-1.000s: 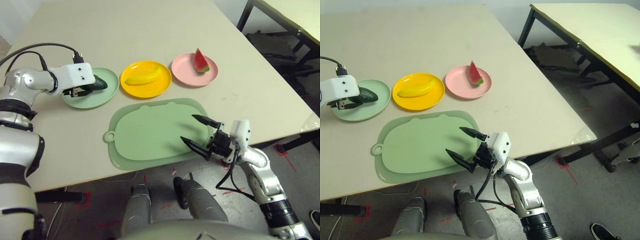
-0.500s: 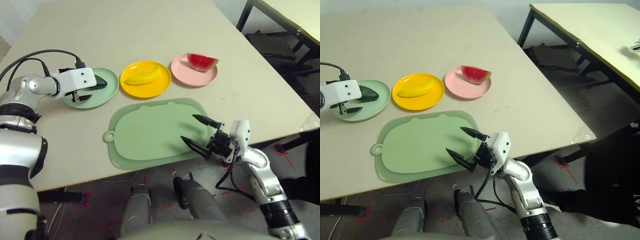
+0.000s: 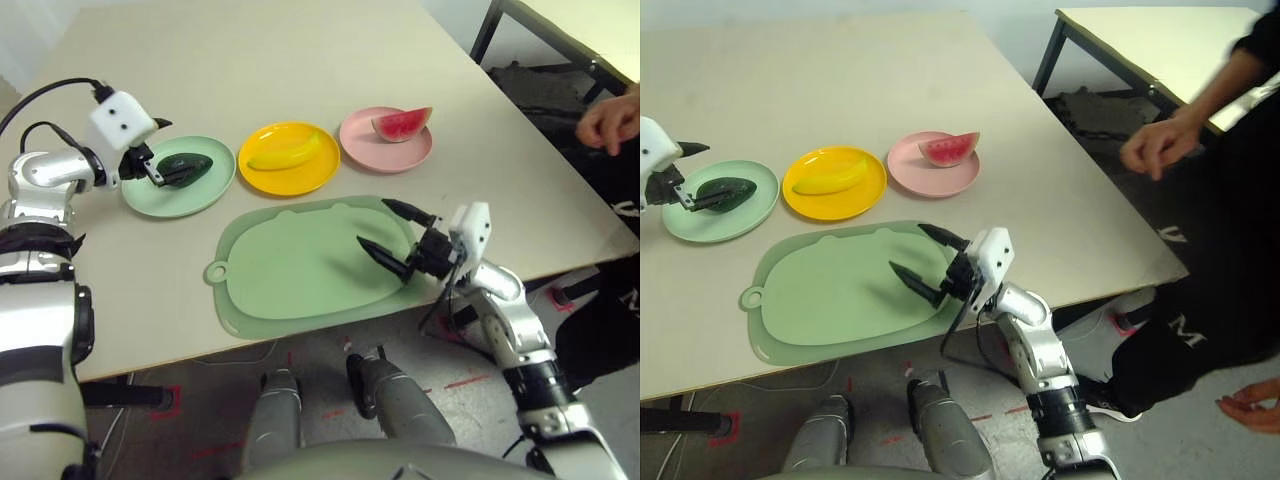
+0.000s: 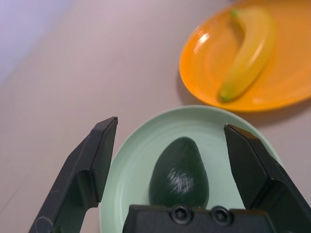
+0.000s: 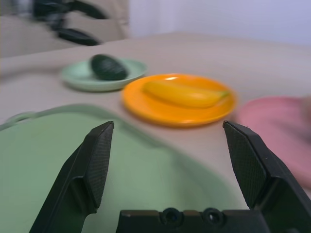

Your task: Place the fruits into color-matched plates.

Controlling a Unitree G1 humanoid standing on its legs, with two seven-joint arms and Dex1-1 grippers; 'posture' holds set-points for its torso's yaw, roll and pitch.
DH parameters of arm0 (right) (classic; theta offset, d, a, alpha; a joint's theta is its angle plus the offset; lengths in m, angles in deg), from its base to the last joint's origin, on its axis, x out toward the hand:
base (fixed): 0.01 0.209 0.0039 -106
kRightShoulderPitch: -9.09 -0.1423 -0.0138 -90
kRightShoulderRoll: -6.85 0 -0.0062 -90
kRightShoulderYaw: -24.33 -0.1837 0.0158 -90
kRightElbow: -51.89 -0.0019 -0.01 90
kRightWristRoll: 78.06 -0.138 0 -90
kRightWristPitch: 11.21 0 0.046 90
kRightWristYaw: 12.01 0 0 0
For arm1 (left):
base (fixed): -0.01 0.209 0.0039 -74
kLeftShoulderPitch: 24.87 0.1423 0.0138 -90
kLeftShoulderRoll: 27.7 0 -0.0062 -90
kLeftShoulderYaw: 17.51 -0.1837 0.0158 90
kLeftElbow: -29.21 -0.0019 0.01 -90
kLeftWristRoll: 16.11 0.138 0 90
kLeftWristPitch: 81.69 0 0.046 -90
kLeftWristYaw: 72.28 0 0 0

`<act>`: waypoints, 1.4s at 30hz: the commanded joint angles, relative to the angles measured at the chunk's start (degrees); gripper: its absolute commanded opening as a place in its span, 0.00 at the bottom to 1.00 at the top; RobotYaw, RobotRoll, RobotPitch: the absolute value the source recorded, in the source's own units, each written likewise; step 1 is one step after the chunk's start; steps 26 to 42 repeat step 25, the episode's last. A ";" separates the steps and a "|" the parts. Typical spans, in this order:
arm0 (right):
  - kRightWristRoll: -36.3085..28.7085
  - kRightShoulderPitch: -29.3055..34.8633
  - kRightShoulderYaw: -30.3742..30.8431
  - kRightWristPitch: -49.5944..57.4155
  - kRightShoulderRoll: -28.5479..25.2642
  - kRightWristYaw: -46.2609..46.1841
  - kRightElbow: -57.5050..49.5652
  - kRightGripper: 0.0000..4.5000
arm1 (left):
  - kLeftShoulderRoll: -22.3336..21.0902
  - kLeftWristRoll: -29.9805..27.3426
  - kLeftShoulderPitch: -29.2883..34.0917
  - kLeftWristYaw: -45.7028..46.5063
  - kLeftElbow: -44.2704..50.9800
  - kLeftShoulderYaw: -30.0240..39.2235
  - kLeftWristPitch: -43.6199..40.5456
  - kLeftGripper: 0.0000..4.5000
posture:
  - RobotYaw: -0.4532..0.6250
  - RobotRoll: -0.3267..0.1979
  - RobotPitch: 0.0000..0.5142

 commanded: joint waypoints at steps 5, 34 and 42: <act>1.83 -13.29 -7.53 -2.66 -2.92 -2.59 21.95 1.00 | 1.59 -11.78 24.06 9.41 29.79 15.35 -18.54 0.99 | 0.48 0.62 0.34; 4.72 -12.71 -12.03 8.55 2.41 -24.77 14.39 1.00 | 14.60 -16.76 49.42 23.71 55.84 27.78 -29.61 0.99 | 0.54 0.62 0.38; 4.72 -12.71 -12.03 8.55 2.41 -24.77 14.39 1.00 | 14.60 -16.76 49.42 23.71 55.84 27.78 -29.61 0.99 | 0.54 0.62 0.38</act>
